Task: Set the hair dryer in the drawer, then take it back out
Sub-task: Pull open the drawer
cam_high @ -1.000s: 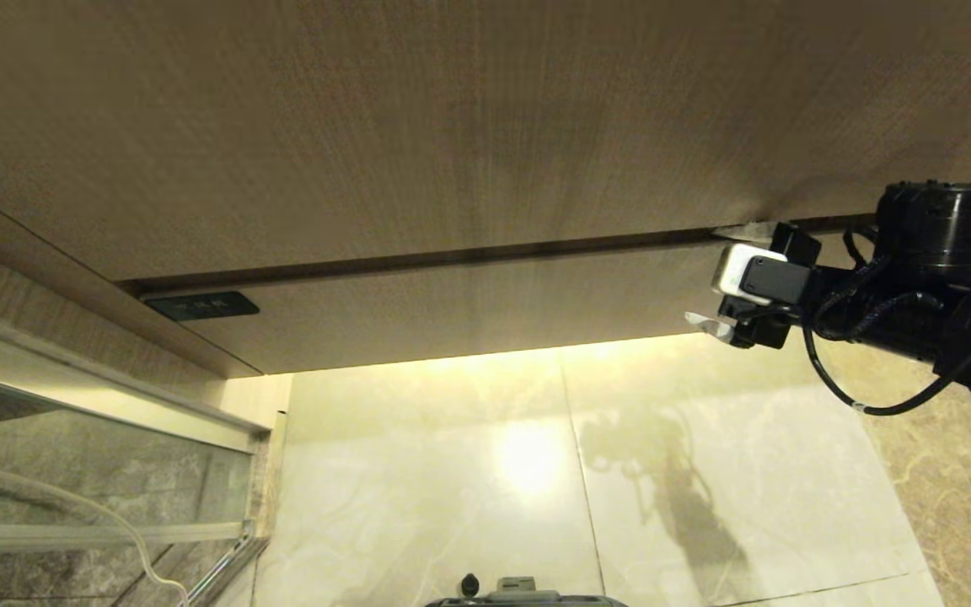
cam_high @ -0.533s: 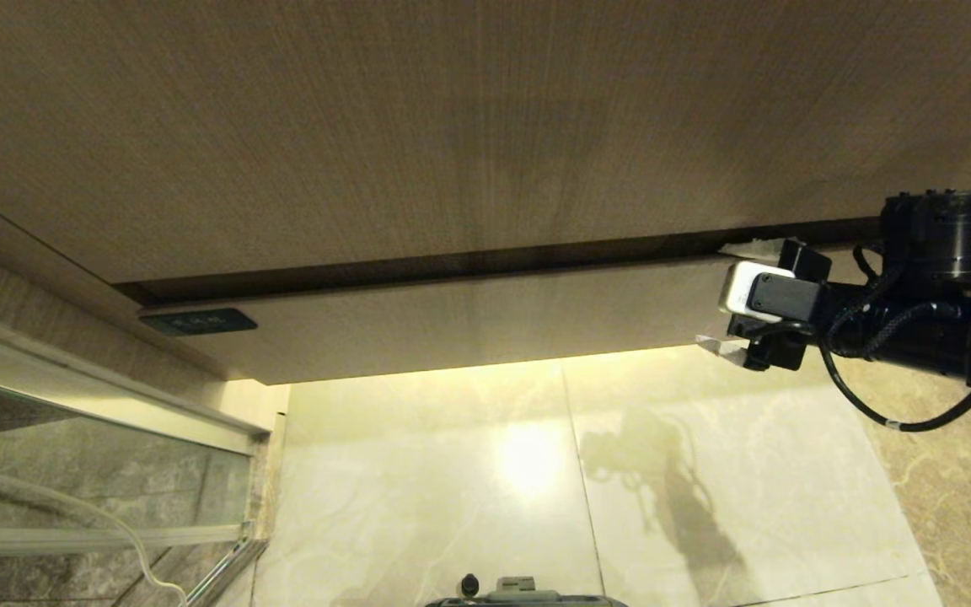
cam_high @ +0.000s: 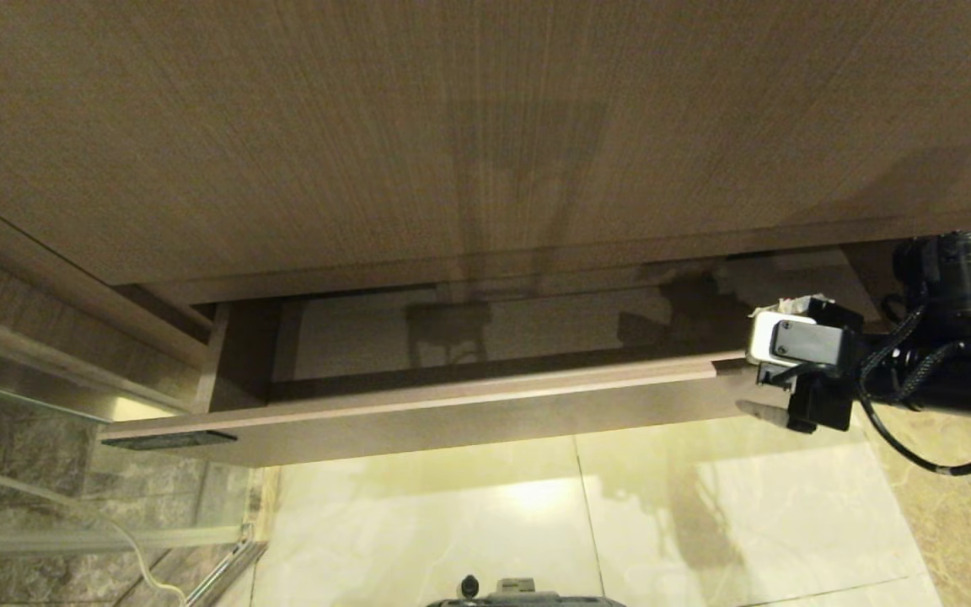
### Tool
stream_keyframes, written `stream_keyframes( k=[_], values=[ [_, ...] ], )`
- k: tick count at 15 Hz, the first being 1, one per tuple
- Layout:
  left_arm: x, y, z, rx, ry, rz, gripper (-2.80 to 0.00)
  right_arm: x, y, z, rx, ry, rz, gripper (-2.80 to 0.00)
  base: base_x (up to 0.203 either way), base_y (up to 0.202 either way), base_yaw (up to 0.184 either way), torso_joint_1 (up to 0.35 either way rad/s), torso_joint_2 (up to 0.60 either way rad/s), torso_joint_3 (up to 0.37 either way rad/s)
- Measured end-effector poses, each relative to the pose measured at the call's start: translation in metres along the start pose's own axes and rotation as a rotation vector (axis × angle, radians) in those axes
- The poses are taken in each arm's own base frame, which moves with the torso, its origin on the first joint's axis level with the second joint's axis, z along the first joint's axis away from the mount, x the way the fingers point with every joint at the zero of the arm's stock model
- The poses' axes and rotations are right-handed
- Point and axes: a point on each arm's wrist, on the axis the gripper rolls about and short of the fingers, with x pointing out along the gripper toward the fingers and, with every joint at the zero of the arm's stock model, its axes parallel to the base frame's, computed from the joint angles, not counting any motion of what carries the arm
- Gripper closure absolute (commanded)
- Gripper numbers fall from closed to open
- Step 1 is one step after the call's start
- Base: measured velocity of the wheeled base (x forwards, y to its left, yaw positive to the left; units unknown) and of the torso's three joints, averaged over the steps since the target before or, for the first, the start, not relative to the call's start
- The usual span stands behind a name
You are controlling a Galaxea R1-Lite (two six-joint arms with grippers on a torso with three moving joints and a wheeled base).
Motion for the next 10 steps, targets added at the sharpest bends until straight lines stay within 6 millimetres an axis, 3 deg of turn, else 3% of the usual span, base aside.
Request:
stream_keyframes(
  k=[6,10],
  values=[
    [0.000,0.000,0.000,0.000,-0.002,0.000,0.00,-0.023,0.016,-0.005,0.009,0.008,0.001,-2.80,0.000,0.000,0.000,0.000,0.00,0.000],
    [0.000,0.000,0.000,0.000,-0.001,0.000,0.00,-0.071,0.037,-0.007,0.090,0.015,0.016,-2.80,0.000,0.000,0.000,0.000,0.00,0.000]
  ],
)
